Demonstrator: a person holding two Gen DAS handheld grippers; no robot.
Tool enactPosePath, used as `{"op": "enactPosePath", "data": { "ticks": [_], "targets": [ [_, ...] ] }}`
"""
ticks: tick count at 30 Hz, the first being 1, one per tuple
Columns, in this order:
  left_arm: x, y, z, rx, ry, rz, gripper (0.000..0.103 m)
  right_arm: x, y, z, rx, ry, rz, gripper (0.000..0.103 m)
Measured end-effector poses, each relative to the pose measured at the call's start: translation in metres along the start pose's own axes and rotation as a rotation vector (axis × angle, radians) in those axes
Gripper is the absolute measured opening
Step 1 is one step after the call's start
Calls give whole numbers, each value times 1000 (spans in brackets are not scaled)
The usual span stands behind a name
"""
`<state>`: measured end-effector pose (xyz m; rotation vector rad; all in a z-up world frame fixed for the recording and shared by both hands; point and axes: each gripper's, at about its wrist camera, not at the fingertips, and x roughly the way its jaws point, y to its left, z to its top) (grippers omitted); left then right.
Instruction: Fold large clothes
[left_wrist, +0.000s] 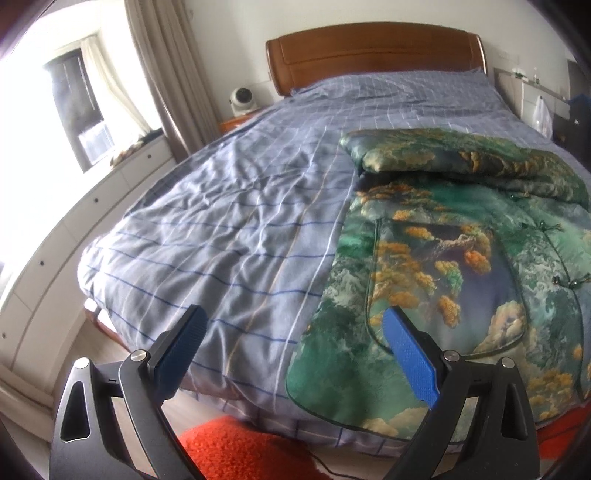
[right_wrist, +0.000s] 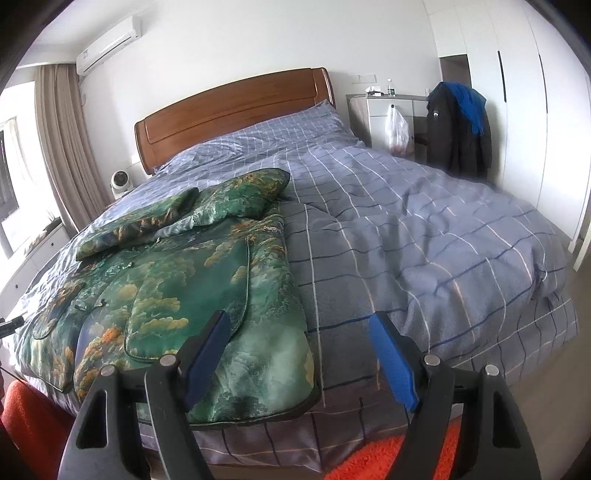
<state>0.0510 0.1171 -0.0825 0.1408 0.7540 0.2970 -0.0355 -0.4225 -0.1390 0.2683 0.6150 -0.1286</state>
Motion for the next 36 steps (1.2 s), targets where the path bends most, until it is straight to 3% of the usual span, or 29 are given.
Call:
{"op": "enactPosePath", "data": {
  "ticks": [15,23,26,30,32,36],
  "targets": [
    [-42,-1,19,1,-136,73,99,1,3,-1,-26,3,-2,77],
    [-59,6,38,-43,-158,20,102,0,4,-1,-24,2,2,77],
    [-34,16,41,-58,-55,-108,103,3,-1,4,0,31,58,77],
    [38,38,23,-125,202,-292,102,17,-15,17,59,151,178,77],
    [64,41,10,-134,285,-350,102,25,-19,22,62,210,216,77],
    [86,31,-9,-119,356,-454,102,54,-21,26,71,384,310,77]
  ]
}}
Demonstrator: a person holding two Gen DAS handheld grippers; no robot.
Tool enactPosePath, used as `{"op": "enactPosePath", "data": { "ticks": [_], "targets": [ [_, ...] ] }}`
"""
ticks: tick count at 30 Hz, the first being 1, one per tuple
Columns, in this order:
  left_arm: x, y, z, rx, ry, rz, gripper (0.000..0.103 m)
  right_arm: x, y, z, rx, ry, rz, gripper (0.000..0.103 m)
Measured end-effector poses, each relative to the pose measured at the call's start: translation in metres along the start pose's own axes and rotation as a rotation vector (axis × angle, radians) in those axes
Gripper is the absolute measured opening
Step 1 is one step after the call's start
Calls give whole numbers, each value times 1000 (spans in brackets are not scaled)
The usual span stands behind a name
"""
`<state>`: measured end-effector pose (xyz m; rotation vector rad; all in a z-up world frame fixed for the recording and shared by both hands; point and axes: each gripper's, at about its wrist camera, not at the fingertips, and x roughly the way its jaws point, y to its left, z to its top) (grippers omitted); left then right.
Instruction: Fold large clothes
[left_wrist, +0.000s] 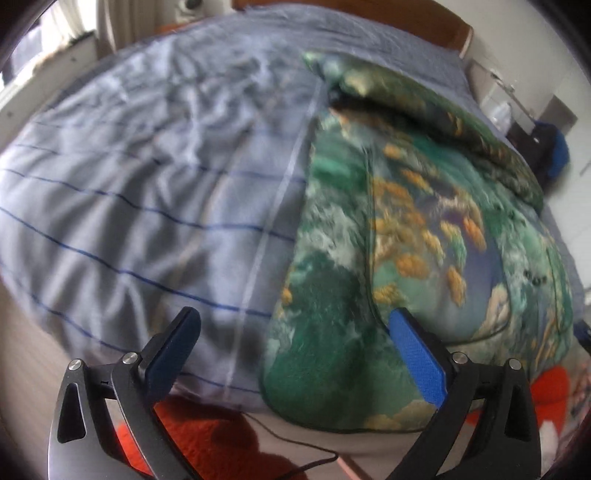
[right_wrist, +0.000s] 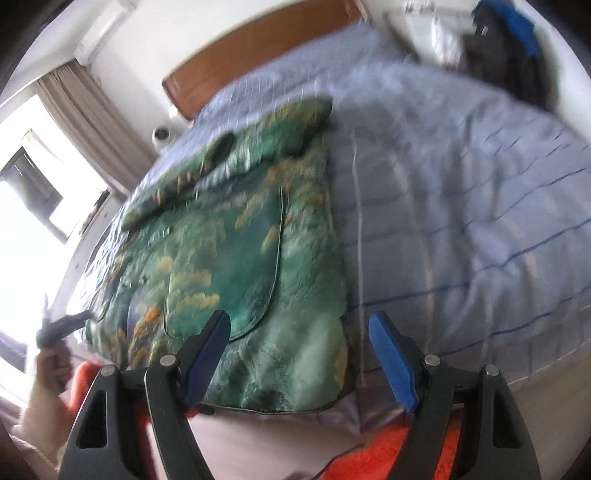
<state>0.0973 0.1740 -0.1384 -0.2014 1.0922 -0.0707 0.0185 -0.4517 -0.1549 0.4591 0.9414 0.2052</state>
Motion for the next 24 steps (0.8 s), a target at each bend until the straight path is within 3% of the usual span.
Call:
{"op": "enactPosePath", "data": {
  "ticks": [2,5,6,7,8,10,11,13,16,20,24],
  "targets": [
    [3,-3,-2,9,11,-35,102,19,0,3,-3,87,47,77],
    [-2,-14,-6,57,39,-78,96,40,6,3,-24,172,49,77],
    [-4,-17,-7,80,56,-82,79,41,7,4,-28,182,51,75],
    [-4,-22,-8,110,80,-80,69,42,9,4,-34,201,56,62],
    [-5,-29,-10,152,99,-49,65,41,10,5,-36,225,74,44],
    [-5,-40,-13,226,131,-1,49,35,16,8,-41,253,113,29],
    [-6,-45,-14,247,147,14,43,33,18,10,-45,260,114,24],
    [-12,-49,-11,247,158,5,20,25,23,15,-50,268,129,19],
    [-32,-45,3,176,148,-85,12,16,26,24,-9,265,174,17],
    [-63,-33,25,55,77,-261,10,6,33,39,31,245,252,16],
    [-77,-27,58,-31,12,-378,9,-2,39,58,77,208,339,15]
  ]
}}
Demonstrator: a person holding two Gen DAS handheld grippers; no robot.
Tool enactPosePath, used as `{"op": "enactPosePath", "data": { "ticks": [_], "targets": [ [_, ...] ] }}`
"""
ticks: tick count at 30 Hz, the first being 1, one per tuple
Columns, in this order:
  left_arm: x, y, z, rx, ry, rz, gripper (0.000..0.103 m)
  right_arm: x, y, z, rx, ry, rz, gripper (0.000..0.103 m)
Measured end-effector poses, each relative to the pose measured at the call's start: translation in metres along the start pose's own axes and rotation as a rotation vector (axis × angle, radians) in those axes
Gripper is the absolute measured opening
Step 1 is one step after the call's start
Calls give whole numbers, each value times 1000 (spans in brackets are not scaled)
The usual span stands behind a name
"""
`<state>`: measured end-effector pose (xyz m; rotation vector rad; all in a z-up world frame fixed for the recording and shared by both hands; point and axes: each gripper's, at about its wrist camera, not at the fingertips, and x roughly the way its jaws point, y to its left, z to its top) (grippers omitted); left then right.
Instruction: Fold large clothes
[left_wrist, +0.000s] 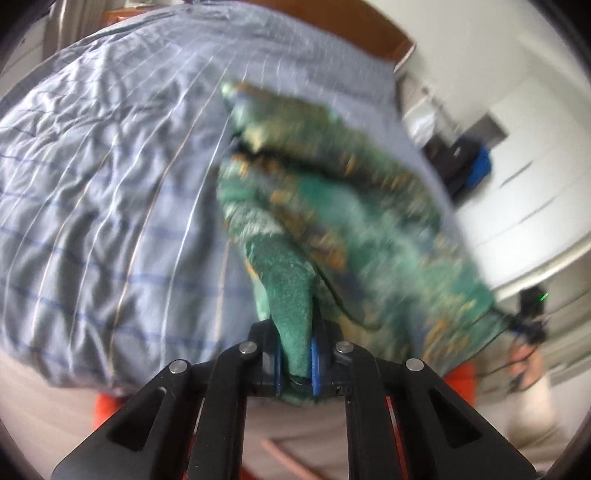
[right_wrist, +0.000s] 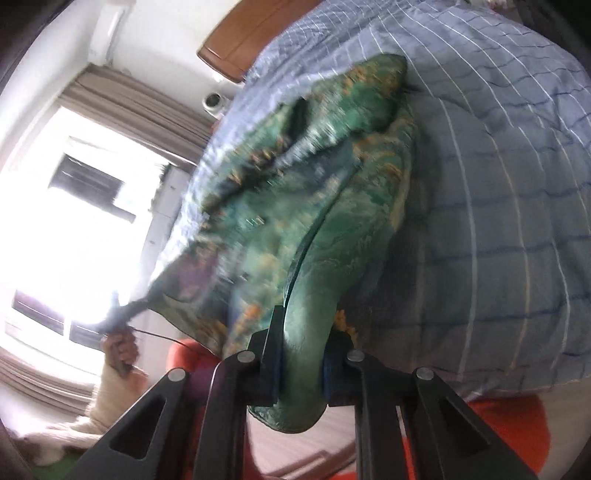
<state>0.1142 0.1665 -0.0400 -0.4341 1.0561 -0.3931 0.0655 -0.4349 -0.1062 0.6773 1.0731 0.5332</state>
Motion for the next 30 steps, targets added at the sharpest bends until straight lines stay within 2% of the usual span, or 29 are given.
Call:
{"op": "enactPosePath", "data": {
  "ticks": [3,6,10,14,18,20,21,22,23,24,25,26,27,29,30],
  "targets": [
    [-1,-5,40,-42,-51,-56,9,-6,10,25,16,-44,66,15],
    [3,-11,93,-55,-108,-70,9,-14,19,57,25,-97,117,14],
    [24,-15,170,-87,-167,-66,9,-19,25,127,27,-204,136,14],
    [68,-6,250,-138,-206,-2,9,-6,4,208,77,-288,110,14],
    [141,1,306,-159,-198,101,12,44,-42,292,162,-336,16,14],
    [186,8,323,-155,-138,201,19,71,-62,316,202,-339,-22,14],
    [205,12,325,-158,-93,256,26,95,-77,328,248,-334,-19,17],
    [220,18,327,-166,-62,285,35,111,-91,334,285,-317,-19,24],
    [229,25,327,-183,-52,296,41,125,-104,340,326,-304,-20,34],
    [230,32,327,-206,-65,281,49,136,-117,339,375,-308,-6,40],
    [226,41,326,-233,-86,245,63,143,-128,336,419,-329,27,50],
    [219,52,328,-273,-112,202,74,144,-136,332,454,-363,63,52],
    [208,63,330,-319,-146,189,90,141,-143,329,479,-399,100,53],
    [178,82,333,-394,-239,177,91,131,-153,333,505,-435,135,58],
    [162,90,332,-422,-275,163,91,115,-155,336,511,-464,97,64]
  ]
}}
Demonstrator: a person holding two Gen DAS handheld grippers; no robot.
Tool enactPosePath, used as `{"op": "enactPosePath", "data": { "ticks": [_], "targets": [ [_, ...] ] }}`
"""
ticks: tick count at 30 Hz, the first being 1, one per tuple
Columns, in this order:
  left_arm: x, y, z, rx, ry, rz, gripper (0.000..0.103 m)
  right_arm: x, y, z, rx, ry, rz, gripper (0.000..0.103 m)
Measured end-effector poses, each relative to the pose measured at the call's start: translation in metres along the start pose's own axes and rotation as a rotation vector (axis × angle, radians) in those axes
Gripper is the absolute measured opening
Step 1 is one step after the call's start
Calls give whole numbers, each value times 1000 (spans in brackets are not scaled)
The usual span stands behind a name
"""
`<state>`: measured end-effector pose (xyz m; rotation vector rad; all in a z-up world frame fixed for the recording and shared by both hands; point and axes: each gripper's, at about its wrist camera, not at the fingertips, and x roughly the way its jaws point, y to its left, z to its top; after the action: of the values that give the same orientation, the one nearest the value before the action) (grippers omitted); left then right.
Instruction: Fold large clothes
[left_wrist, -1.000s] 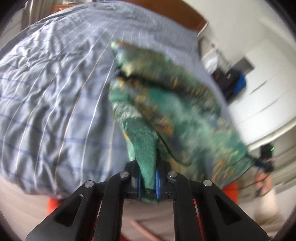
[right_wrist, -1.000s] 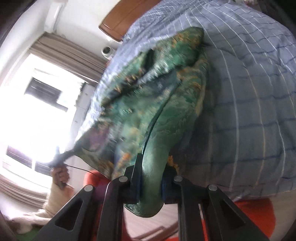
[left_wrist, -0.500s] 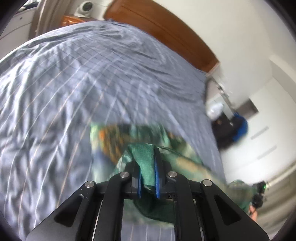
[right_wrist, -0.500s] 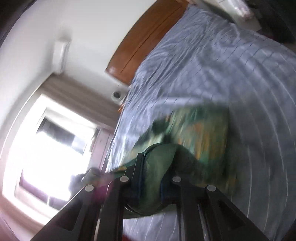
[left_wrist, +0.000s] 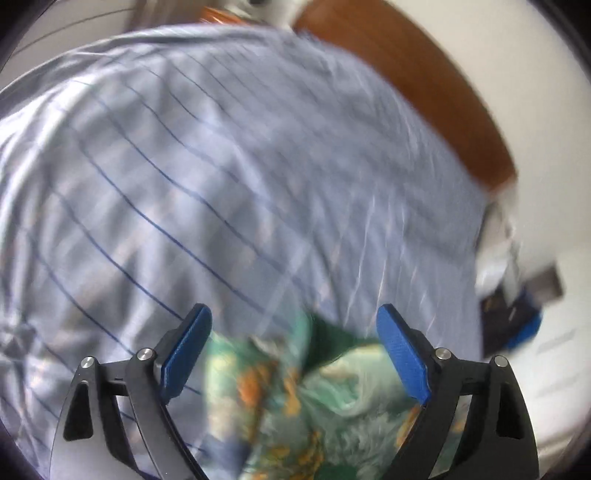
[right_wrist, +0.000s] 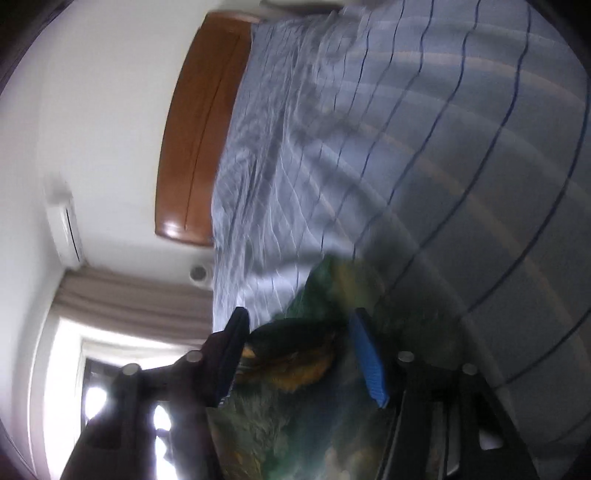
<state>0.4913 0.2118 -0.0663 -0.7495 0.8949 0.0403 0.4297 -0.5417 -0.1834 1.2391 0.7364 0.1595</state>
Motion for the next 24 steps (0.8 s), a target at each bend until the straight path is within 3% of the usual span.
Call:
{"op": "enactPosePath", "data": {
  "ticks": [3,6,8,10,11,12,14,15,16,18,19,20,22,24],
  "targets": [
    [-40,6,4,24,-44,-32,91,-37,27,15,-109,-76,-38,64],
    [-65,-19,-24,234,-14,-26,92,-54,89,2,-365,9,-86,64],
    [-74,-37,-59,390,4,-6,93,-53,132,-39,-559,153,-74,64],
    [-83,-47,-96,501,14,8,93,-33,167,-106,-680,406,14,64],
    [-84,-50,-114,535,25,4,93,-25,172,-130,-690,490,53,64],
    [-84,-53,-130,560,43,-7,93,-5,179,-171,-682,637,109,64],
    [-81,-59,-155,593,73,-21,93,26,179,-217,-668,755,125,61],
    [-80,-63,-169,617,82,-26,93,48,177,-235,-688,772,84,61],
    [-80,-68,-180,645,92,-25,93,82,169,-247,-730,739,-28,54],
    [-77,-77,-197,702,98,-3,93,133,148,-238,-716,634,-205,32],
    [-74,-85,-208,735,94,8,94,147,140,-231,-681,595,-226,17],
    [-71,-90,-215,757,93,11,95,155,132,-222,-623,558,-219,11],
    [-58,-104,-227,812,69,41,97,163,119,-204,-462,499,-149,10],
    [-37,-116,-232,874,21,108,97,158,119,-199,-404,479,-124,10]
  ]
}}
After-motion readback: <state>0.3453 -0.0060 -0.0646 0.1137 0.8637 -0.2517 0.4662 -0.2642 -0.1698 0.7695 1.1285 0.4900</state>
